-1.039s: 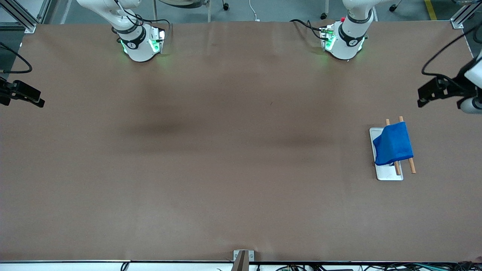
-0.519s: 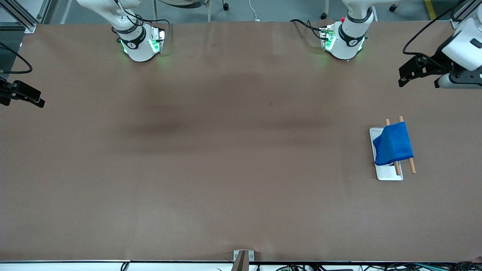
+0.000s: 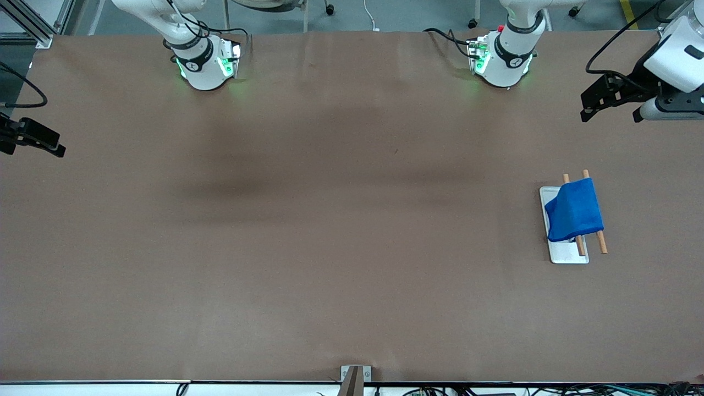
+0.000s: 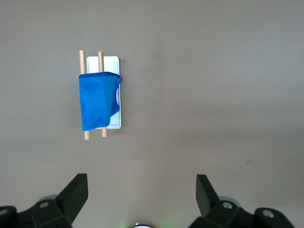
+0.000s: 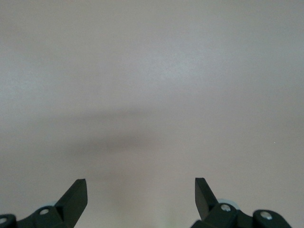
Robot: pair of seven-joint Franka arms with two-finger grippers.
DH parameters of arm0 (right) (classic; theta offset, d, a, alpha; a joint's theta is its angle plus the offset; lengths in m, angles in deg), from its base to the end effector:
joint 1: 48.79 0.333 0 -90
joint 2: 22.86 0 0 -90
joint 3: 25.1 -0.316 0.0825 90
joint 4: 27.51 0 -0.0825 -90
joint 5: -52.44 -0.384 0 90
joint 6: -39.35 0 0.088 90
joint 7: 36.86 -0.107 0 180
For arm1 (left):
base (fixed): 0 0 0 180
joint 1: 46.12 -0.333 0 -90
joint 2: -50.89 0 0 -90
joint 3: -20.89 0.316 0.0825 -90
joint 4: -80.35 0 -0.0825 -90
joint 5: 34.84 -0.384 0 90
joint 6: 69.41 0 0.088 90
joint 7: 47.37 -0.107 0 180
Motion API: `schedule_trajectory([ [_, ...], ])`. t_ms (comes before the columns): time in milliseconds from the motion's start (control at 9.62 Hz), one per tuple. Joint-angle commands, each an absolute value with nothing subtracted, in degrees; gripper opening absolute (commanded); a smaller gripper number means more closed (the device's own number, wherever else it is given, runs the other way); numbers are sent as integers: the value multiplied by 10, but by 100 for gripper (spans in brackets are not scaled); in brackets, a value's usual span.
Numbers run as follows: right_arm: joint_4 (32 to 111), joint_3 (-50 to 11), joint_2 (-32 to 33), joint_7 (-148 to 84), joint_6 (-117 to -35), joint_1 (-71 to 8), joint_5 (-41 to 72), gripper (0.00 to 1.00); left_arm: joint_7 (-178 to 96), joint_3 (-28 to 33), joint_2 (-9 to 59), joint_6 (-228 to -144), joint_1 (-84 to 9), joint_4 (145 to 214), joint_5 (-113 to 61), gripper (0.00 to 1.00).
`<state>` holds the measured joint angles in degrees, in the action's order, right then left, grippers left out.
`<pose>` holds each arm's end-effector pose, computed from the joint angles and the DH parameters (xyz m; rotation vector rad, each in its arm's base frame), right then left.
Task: Right arm passes towel to left arm to hang
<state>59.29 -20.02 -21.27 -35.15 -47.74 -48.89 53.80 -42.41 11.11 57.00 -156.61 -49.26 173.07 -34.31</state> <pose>0.5558 -0.0523 0.6310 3.1151 -0.0958 -0.0376 0.5122 -0.0660 0.6541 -3.1333 0.0453 -0.0150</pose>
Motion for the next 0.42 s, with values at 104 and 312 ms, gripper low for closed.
schedule_trajectory([
  [104,593,-198,-214,-359,-478,-488,531,100,-419,111,547,-1565,-492,1721,-348,100],
  [312,593,-198,-214,-359,-478,-488,531,100,-418,112,546,-1560,-491,1720,-348,100],
])
